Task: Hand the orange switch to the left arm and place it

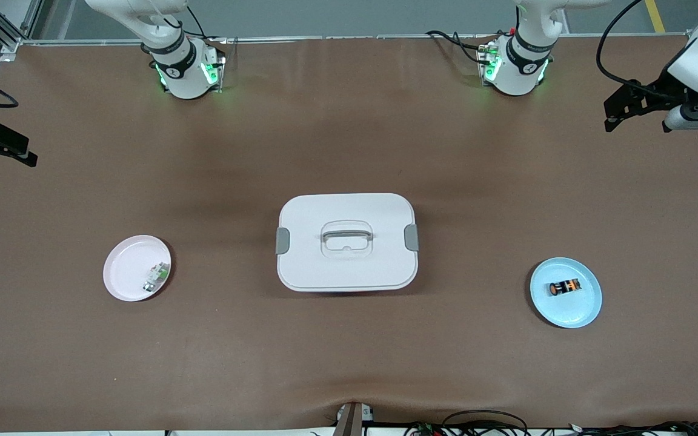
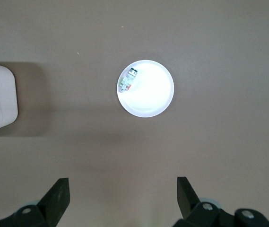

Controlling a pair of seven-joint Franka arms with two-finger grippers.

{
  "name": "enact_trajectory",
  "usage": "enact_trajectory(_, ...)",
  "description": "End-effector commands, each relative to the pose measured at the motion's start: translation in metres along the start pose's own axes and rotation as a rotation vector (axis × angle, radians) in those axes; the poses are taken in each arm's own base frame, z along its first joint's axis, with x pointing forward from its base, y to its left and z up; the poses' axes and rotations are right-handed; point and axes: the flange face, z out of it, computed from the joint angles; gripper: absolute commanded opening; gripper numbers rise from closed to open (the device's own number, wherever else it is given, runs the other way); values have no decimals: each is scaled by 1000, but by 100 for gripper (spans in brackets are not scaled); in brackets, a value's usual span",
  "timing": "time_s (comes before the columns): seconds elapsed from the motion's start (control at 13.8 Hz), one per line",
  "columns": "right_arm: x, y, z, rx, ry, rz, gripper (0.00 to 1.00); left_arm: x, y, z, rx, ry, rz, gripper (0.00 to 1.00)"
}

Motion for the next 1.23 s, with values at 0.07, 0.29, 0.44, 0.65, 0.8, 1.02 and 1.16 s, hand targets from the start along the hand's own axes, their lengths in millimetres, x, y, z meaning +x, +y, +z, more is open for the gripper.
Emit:
enact_trajectory(0.07,-9,-2,-3,-18,10,-11,100,8,2,-4,-21,-16,21,100)
enact_trajectory(0.29,-9,-1,-3,-18,11,-10,100,3,4,-2,-20,-39,22,100)
enact_trajectory(0.44,-9,-2,-4,-17,13,-11,100,4,1,-2,-20,-38,16,100)
enact_trajectory(0.65,-8,-3,-4,-17,16,-13,100,4,-1,-7,-15,-27,7,100)
enact_trajectory(0.8,-9,-3,-5,-17,18,-13,100,5,-4,-7,-17,-27,-12,100)
enact_trajectory(1.02,-8,-4,-5,-14,18,-13,100,5,-7,-14,-13,-17,-19,100)
enact_trajectory(1.16,-9,-4,-4,-14,16,-13,100,5,-8,-14,-10,-16,-23,100)
